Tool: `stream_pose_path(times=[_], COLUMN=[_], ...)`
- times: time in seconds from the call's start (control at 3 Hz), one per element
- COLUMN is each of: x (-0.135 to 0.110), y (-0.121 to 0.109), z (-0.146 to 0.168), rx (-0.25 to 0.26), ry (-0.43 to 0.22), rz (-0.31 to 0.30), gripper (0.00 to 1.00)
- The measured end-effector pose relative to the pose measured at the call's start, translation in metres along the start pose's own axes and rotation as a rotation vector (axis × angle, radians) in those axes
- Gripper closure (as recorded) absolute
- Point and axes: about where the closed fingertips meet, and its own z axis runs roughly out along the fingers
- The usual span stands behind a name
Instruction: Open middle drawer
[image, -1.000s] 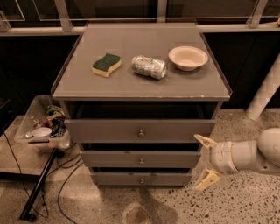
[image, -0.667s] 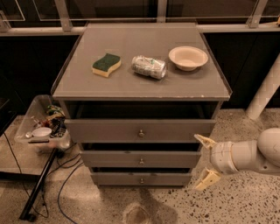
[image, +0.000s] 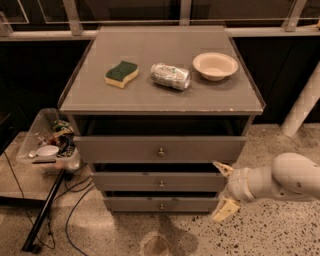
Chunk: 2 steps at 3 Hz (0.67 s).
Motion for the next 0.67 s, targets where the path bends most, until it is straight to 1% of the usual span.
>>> stream_pose_path(times=[0.33, 0.67], x=[0.02, 0.033], y=[0.0, -0.001], z=[0.037, 0.062], rx=[-0.015, -0.008], ry=[0.035, 0.053], rz=[0.01, 0.009], gripper=[0.0, 0.0])
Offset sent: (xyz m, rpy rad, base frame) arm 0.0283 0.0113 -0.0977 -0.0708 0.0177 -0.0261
